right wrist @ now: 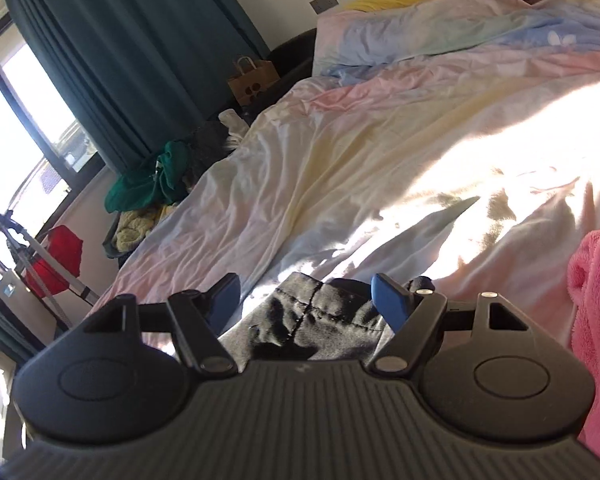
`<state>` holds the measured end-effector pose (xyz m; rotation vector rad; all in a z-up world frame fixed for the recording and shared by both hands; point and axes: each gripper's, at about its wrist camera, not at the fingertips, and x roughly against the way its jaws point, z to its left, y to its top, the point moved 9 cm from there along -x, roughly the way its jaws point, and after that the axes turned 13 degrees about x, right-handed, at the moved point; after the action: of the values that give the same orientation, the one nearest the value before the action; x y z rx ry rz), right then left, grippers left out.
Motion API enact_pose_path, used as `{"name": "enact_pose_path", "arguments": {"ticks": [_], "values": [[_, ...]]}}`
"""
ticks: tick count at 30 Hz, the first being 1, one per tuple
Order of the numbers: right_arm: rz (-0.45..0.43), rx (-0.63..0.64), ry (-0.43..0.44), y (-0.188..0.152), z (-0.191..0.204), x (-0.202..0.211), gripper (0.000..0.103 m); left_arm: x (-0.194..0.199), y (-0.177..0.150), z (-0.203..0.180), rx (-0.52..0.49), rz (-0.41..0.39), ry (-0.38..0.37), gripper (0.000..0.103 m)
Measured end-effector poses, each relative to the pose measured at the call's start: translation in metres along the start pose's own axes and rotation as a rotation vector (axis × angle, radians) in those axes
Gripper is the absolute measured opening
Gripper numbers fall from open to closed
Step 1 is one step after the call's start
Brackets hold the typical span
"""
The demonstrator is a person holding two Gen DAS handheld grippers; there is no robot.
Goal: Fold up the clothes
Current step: 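Release the sweatpants from both grippers and lay them flat on the bed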
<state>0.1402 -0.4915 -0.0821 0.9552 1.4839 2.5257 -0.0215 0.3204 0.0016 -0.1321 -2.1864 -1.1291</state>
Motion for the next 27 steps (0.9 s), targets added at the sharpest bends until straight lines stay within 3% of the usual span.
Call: {"name": "enact_pose_path", "arguments": {"ticks": [5, 10, 15, 19, 24, 27], "values": [[-0.004, 0.155, 0.121, -0.010, 0.052, 0.018, 0.076, 0.001, -0.018, -0.068, -0.155, -0.021, -0.105, 0.088], [0.040, 0.273, 0.225, -0.031, 0.092, 0.028, 0.075, -0.020, -0.048, -0.138, -0.292, 0.013, -0.168, 0.088], [0.069, 0.342, 0.284, -0.045, 0.117, 0.034, 0.075, -0.062, -0.078, -0.210, -0.439, 0.038, -0.196, 0.088], [0.094, 0.356, 0.309, -0.050, 0.127, 0.029, 0.075, -0.098, -0.099, -0.276, -0.605, 0.085, -0.267, 0.088], [0.117, 0.365, 0.315, -0.056, 0.135, 0.016, 0.075, -0.160, -0.114, -0.362, -0.725, 0.091, -0.218, 0.089], [0.131, 0.370, 0.319, -0.059, 0.140, 0.009, 0.075, -0.202, -0.127, -0.410, -0.858, 0.061, -0.203, 0.090]]}}
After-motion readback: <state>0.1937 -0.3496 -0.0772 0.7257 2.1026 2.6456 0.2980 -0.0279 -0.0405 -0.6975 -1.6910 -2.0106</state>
